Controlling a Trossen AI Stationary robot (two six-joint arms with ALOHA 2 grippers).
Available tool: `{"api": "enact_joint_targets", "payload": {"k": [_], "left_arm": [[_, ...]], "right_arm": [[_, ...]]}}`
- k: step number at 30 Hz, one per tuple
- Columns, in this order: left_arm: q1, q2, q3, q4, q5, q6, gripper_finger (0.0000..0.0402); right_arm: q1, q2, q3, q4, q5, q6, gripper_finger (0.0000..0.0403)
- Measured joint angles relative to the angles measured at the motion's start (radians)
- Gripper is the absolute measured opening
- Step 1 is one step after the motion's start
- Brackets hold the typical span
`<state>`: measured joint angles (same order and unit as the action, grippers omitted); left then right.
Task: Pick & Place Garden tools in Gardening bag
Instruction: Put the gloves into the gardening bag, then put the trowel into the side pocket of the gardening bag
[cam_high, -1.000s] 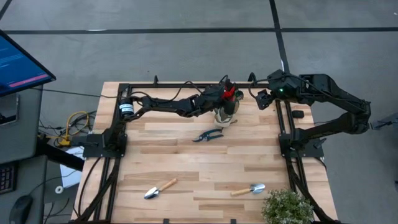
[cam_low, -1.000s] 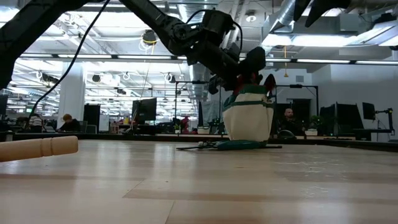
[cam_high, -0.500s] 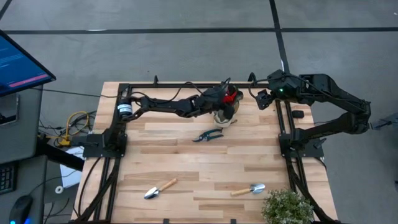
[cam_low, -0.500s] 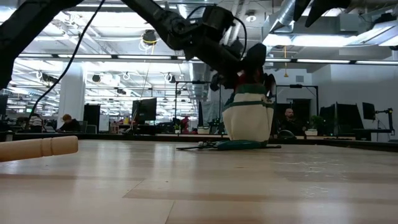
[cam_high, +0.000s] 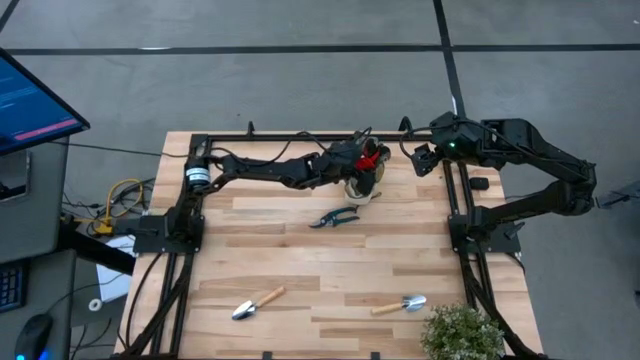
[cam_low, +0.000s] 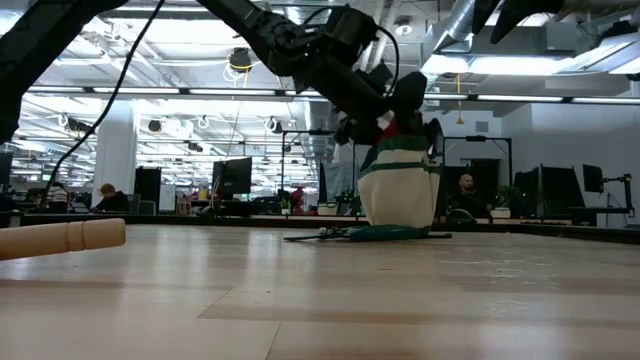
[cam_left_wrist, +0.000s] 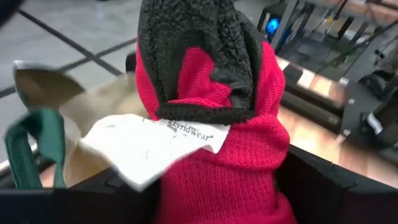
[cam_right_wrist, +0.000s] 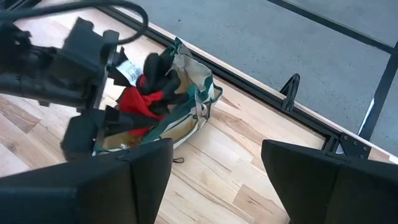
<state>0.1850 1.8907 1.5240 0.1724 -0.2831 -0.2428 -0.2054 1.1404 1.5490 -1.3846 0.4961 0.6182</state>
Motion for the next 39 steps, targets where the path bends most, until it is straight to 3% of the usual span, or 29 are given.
{"api": "enact_joint_targets", "payload": {"k": [8, 16, 25, 28, 33, 39], "left_arm": [[0.008, -0.002, 0.001, 0.010, 0.000, 0.092, 0.0292], [0.007, -0.004, 0.001, -0.008, 0.064, 0.164, 0.0321], [0.040, -0.118, 0.000, -0.088, 0.064, 0.209, 0.0340], [0.044, -0.228, -0.001, -0.176, 0.057, 0.230, 0.0342], [0.035, -0.445, 0.003, -0.504, 0.074, 0.287, 0.0337], [0.031, -0.574, 0.002, -0.830, 0.085, 0.132, 0.0329]], "right_arm": [[0.000, 0.000, 0.000, 0.000, -0.001, 0.000, 0.0239], [0.002, 0.000, 0.000, 0.000, -0.027, -0.023, 0.0239], [0.001, 0.000, 0.000, 0.000, -0.027, -0.026, 0.0239], [0.002, 0.000, 0.000, 0.000, -0.028, -0.026, 0.0239], [0.002, 0.000, 0.000, -0.014, -0.032, -0.027, 0.0239], [0.002, 0.000, 0.000, -0.018, -0.032, -0.045, 0.0239]]}}
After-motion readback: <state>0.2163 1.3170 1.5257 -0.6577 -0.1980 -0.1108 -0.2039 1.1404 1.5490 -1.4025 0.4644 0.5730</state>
